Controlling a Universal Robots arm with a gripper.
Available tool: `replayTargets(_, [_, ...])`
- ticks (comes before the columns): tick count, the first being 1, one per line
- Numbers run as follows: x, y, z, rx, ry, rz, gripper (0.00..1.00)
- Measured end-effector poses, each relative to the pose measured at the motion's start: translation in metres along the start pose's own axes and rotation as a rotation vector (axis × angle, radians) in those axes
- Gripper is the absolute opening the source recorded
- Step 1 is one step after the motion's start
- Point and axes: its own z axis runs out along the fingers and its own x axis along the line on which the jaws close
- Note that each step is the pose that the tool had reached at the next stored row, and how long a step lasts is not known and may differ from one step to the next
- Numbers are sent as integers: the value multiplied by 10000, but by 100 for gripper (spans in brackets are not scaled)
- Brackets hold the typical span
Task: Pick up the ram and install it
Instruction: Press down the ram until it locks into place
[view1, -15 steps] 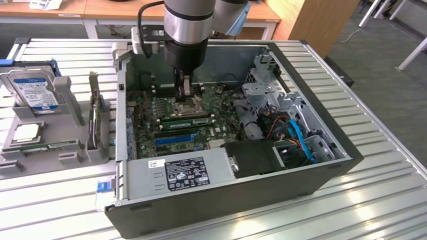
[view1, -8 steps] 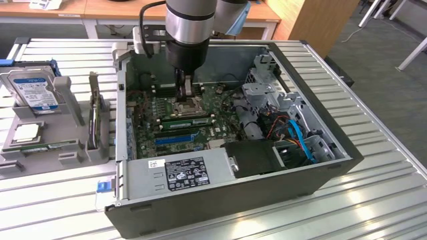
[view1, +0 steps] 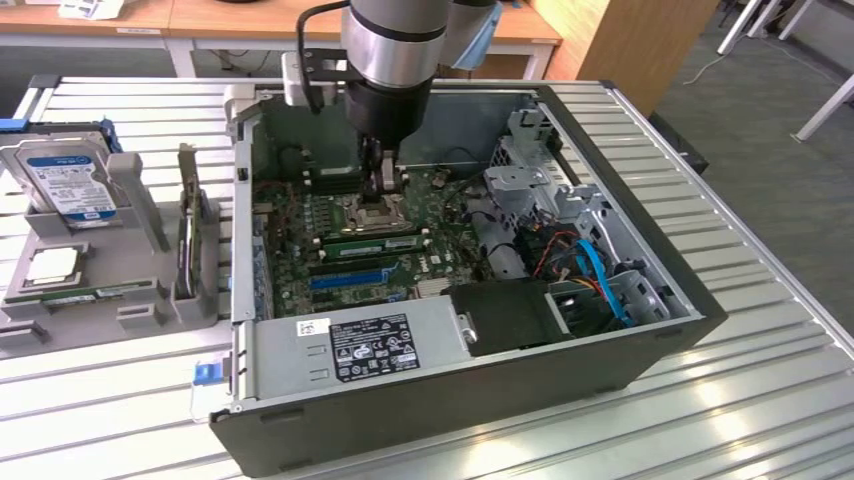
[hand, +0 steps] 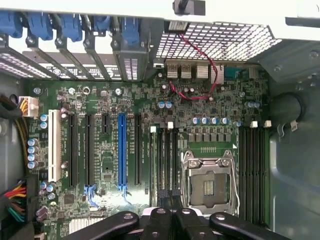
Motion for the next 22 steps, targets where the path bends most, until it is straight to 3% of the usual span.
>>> replayTargets(7, [-3, -148, -4, -210, 3, 24, 10])
replayTargets(22, [-9, -480, -14, -755, 17, 87, 10])
